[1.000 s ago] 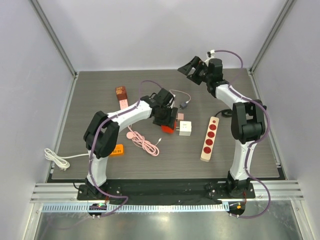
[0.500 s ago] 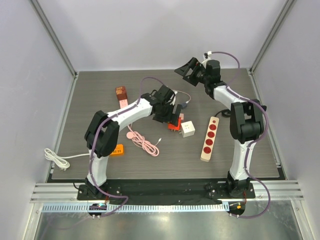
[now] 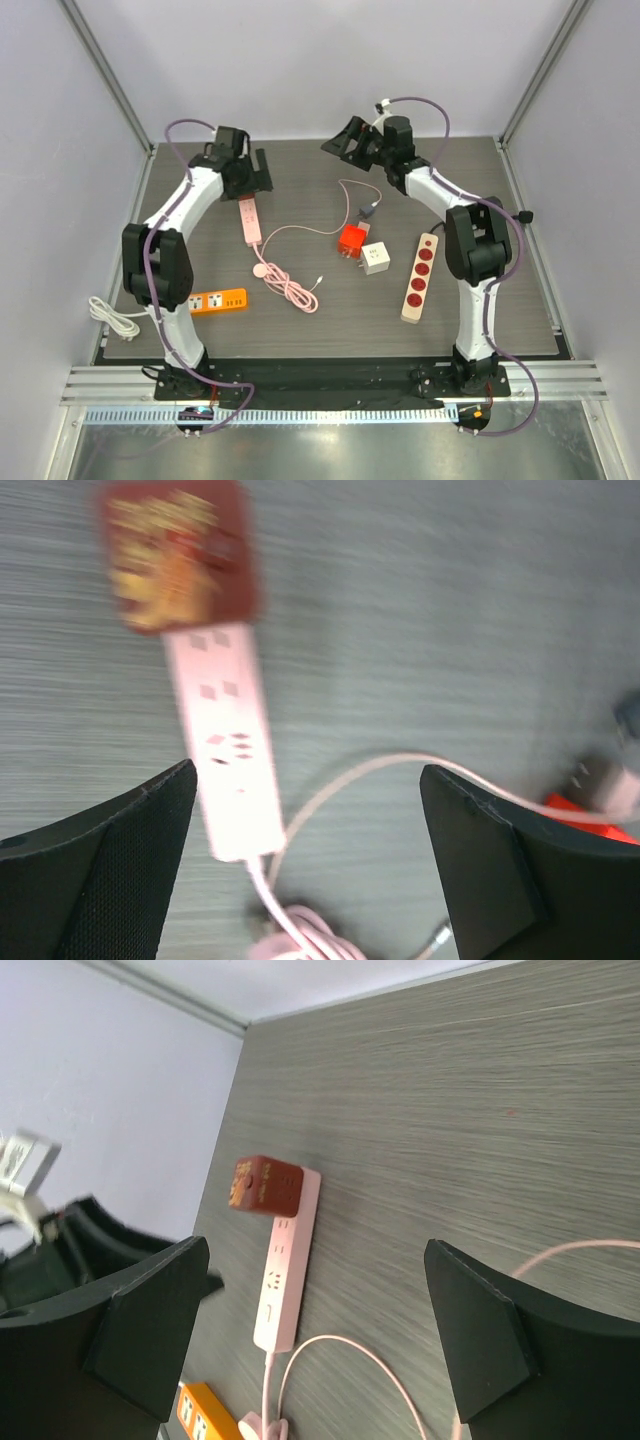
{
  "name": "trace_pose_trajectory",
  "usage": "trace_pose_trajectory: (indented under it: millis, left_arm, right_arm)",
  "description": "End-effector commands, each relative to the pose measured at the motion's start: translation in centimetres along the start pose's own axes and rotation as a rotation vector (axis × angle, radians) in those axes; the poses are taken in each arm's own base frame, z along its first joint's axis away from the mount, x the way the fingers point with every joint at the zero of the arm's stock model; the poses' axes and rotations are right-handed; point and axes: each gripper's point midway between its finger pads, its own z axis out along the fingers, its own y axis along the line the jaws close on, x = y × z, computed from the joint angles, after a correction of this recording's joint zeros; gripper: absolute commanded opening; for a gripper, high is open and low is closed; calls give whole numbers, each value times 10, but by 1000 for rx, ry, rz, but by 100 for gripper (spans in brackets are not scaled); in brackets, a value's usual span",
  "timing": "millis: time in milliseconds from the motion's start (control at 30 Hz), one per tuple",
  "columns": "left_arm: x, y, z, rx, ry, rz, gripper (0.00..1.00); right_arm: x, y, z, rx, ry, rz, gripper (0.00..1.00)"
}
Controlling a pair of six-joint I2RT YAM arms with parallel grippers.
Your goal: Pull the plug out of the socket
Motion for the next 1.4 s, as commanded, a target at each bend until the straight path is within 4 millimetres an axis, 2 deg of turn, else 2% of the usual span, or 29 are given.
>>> trace_pose_trajectory:
  millis: [0, 67, 133, 167, 233, 300, 500, 533, 700, 933, 1000, 1033, 1067, 1100, 1133, 1167, 1200, 1233, 1267, 1367]
  left_arm:
    - [-40, 21, -17, -45, -112, -68, 94]
    - [-49, 40, -17, -100, -135, -95, 94]
    - [-53, 51, -14, -140, -145, -101, 95]
    - [-59, 54, -14, -155, -160, -99, 95]
    - [-57, 64, -2, -183, -135, -105, 94]
    - [-57, 70, 8, -189, -118, -120, 94]
    - [-56, 92, 31, -146, -77, -233, 88]
    - [-56, 91, 34, -127, -75, -238, 87]
    - [-58, 80, 36, -63, -90, -251, 88]
    - [-56, 85, 40, -99, -101, -262, 90]
    - [-53, 79, 42, -119, -92, -242, 91]
    - [-62, 73, 39, -125, -113, -207, 91]
    - [-60, 61, 39, -131, -105, -169, 91]
    - [-57, 64, 46, -181, -100, -138, 91]
    - [-67, 52, 43, -188, -122, -101, 91]
    - [-64, 56, 50, -247, -98, -80, 91]
    - [-51, 64, 58, -282, -53, -74, 91]
    - [-58, 64, 56, -299, -61, -74, 91]
    - [-48, 71, 59, -336, -19, -68, 91]
    - [-42, 81, 68, -373, -12, -35, 89]
  right_arm:
    - [-8, 33, 8, -46, -11, -99, 95]
    - [-1, 43, 12, -56, 2, -113, 95]
    - [2, 47, 16, -56, -2, -126, 95]
    - [6, 57, 20, -73, 4, -133, 95]
    - [14, 65, 27, -91, 31, -140, 95]
    - [30, 69, 35, -99, 72, -144, 95]
    - [44, 72, 49, -100, 92, -152, 95]
    - [51, 71, 52, -95, 109, -151, 95]
    - [52, 75, 57, -99, 108, -157, 95]
    - [54, 72, 62, -98, 124, -158, 95]
    - [55, 73, 62, -98, 123, -161, 95]
    - [55, 72, 62, -97, 124, -162, 95]
    - [56, 71, 62, -96, 128, -161, 95]
    - [56, 71, 62, -97, 130, -162, 95]
    - [58, 70, 62, -96, 135, -163, 95]
    - [59, 67, 61, -91, 139, -162, 95]
    - [58, 67, 61, -91, 139, -161, 95]
    - [57, 65, 60, -89, 139, -163, 95]
    - [58, 63, 61, -84, 140, -163, 95]
    - [57, 60, 62, -79, 137, -158, 95]
